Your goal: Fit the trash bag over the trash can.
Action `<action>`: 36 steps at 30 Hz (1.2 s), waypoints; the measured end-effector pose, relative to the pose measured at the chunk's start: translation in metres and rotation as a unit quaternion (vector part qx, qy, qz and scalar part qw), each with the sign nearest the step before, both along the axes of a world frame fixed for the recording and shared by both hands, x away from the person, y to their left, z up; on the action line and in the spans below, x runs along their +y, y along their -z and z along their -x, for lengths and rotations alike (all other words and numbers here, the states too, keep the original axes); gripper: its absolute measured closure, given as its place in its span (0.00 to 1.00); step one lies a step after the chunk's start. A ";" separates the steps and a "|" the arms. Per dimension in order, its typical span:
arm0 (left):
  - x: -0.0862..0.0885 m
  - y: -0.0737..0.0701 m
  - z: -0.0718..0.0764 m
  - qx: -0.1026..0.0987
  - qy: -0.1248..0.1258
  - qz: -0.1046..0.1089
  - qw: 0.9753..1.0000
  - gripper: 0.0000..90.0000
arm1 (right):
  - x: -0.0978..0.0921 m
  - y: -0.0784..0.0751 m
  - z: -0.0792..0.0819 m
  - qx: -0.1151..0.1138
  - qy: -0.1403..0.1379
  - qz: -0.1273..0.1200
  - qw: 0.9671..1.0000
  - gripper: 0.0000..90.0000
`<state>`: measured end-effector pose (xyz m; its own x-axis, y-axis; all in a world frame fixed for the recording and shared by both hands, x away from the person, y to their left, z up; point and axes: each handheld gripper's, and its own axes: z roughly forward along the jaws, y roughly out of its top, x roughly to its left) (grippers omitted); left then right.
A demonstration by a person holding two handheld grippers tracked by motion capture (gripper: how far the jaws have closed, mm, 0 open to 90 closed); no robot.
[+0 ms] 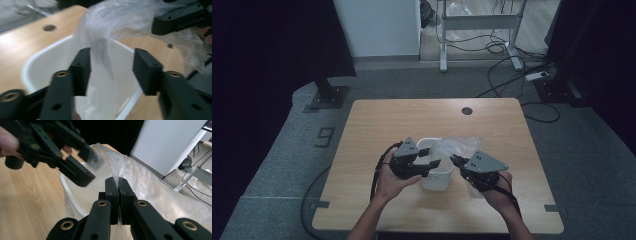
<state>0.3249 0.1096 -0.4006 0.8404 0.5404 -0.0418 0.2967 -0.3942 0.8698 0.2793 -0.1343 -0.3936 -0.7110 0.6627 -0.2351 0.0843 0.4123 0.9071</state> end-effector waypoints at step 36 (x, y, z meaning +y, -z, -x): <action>0.015 0.004 -0.017 0.041 -0.094 0.016 0.995 1.00 | -0.028 -0.003 0.059 -0.046 0.035 -0.080 0.995 0.45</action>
